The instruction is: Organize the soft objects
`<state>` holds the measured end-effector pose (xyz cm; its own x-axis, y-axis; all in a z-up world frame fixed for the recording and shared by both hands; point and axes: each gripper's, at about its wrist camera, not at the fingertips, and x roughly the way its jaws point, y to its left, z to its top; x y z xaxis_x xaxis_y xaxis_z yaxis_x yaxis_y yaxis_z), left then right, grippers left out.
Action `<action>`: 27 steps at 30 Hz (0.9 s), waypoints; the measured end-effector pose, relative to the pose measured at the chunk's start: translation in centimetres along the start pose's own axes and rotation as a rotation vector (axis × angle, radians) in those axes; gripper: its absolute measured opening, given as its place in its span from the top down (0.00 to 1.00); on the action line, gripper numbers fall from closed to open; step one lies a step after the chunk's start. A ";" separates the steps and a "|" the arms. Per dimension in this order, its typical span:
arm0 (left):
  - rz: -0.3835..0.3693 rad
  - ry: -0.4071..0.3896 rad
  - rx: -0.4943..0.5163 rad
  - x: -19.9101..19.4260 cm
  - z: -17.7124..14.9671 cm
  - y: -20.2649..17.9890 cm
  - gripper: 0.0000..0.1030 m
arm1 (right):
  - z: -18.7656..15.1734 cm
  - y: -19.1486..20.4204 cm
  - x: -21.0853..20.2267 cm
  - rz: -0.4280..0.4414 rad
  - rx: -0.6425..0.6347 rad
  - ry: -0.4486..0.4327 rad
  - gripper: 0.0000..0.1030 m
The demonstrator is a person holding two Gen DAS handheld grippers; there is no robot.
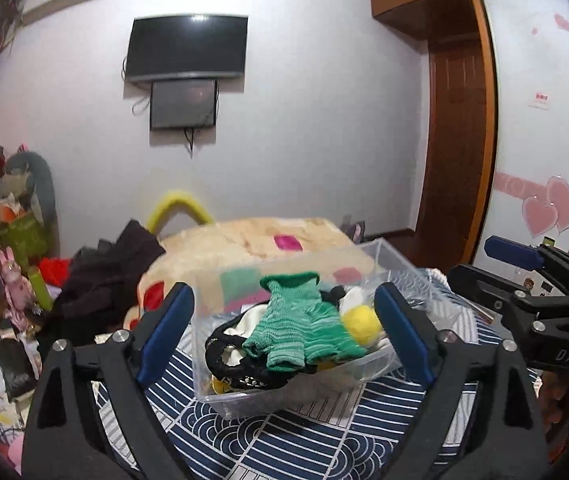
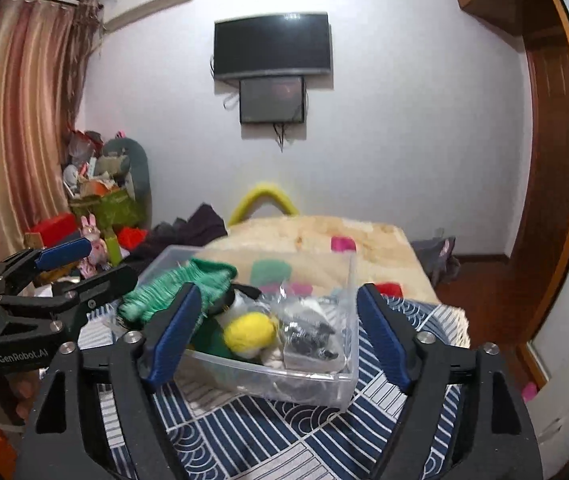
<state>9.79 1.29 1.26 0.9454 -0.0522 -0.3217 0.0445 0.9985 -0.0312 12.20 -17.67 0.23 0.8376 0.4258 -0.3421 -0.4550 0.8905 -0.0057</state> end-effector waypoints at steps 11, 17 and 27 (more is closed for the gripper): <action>-0.014 -0.097 -0.012 -5.1 0.6 -0.5 0.00 | 0.5 1.4 -3.1 -0.006 -0.039 -0.109 0.08; -0.015 -0.109 -0.037 -6.1 0.2 -0.1 0.00 | 0.2 1.8 -3.8 -0.012 -0.031 -0.134 0.00; -0.001 -0.105 -0.035 -6.3 -0.3 0.2 0.00 | -0.4 1.9 -4.1 -0.013 -0.020 -0.140 0.00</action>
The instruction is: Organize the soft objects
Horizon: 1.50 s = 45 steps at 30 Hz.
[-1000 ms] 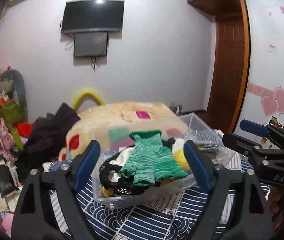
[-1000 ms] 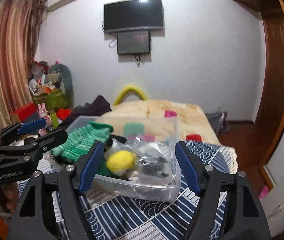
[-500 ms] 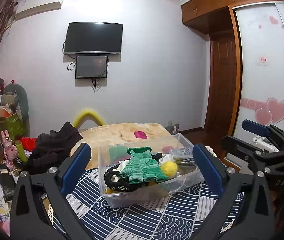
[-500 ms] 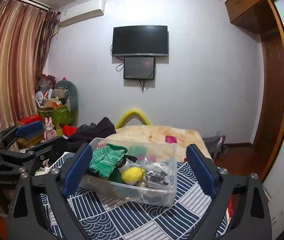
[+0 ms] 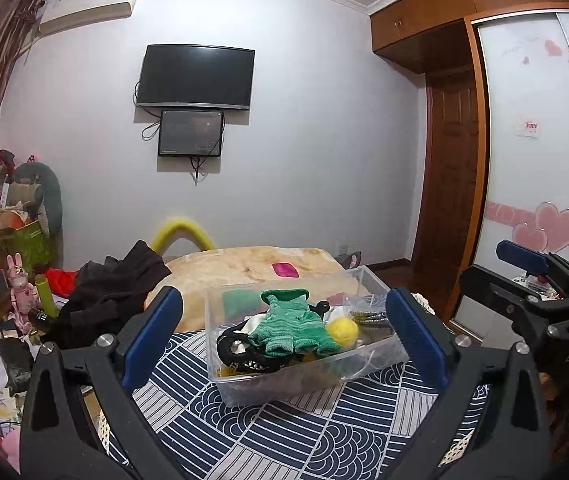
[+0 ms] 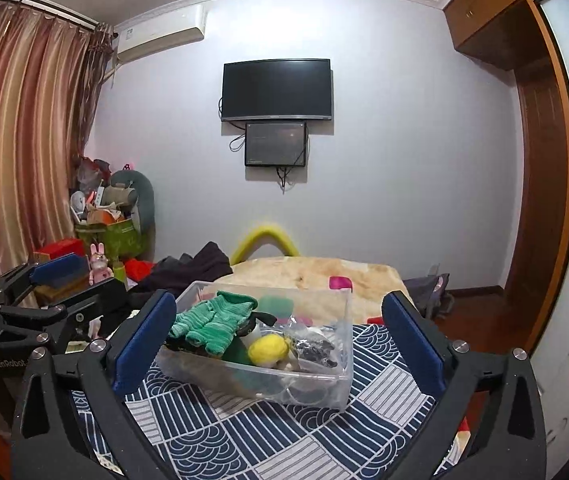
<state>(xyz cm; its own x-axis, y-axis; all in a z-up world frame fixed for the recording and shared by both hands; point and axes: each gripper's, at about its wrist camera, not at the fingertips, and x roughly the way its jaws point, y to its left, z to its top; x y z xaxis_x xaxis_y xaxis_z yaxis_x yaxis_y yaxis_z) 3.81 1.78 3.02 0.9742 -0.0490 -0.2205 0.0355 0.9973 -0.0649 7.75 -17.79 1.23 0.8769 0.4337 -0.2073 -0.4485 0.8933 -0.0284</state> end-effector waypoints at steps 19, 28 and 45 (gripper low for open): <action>-0.015 -0.011 0.004 -0.4 0.1 -0.2 0.00 | -0.1 0.0 -0.5 0.000 0.006 -0.002 0.00; -0.035 -0.003 0.000 -0.4 0.1 -0.3 0.00 | -0.2 -0.1 -0.7 0.000 0.018 0.000 0.00; -0.050 0.001 -0.013 -0.5 0.3 -0.1 0.00 | -0.1 0.1 -0.8 0.004 0.019 0.002 0.00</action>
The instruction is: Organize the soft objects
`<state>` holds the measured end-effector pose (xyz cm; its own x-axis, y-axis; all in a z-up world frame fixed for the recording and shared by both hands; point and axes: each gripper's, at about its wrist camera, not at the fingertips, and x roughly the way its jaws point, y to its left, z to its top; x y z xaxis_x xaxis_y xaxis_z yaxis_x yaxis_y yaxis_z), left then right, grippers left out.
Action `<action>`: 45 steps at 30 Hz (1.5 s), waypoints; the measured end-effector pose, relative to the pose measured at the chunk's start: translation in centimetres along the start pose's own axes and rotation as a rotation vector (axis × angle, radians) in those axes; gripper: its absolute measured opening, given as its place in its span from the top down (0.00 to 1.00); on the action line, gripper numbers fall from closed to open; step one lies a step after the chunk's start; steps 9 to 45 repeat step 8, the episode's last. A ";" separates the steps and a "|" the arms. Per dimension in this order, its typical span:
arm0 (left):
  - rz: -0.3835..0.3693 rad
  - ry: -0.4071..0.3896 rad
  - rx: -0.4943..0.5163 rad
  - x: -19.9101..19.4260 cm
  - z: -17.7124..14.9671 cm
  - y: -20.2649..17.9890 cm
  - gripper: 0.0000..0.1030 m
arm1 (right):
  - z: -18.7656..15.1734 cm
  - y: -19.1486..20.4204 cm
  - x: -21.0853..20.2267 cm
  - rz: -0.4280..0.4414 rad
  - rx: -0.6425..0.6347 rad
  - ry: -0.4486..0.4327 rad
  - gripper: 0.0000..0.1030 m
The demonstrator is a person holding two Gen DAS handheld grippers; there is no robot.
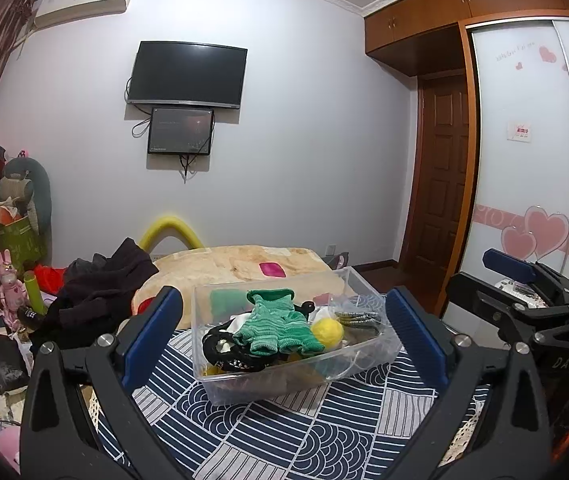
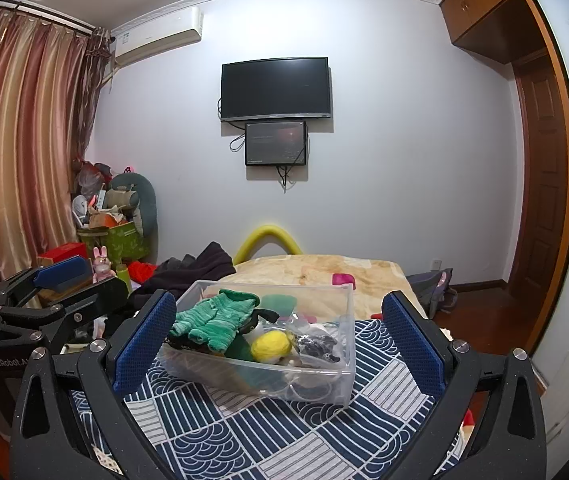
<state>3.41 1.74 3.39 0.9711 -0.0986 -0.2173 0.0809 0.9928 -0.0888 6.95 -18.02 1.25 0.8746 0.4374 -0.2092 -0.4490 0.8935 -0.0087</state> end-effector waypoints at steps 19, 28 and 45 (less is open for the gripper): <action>0.006 0.001 0.003 0.1 -0.2 -0.1 0.00 | 0.1 0.2 0.0 0.003 0.003 0.002 0.00; 0.006 0.001 0.003 0.1 -0.2 -0.1 0.00 | 0.1 0.2 0.0 0.003 0.003 0.002 0.00; 0.006 0.001 0.003 0.1 -0.2 -0.1 0.00 | 0.1 0.2 0.0 0.003 0.003 0.002 0.00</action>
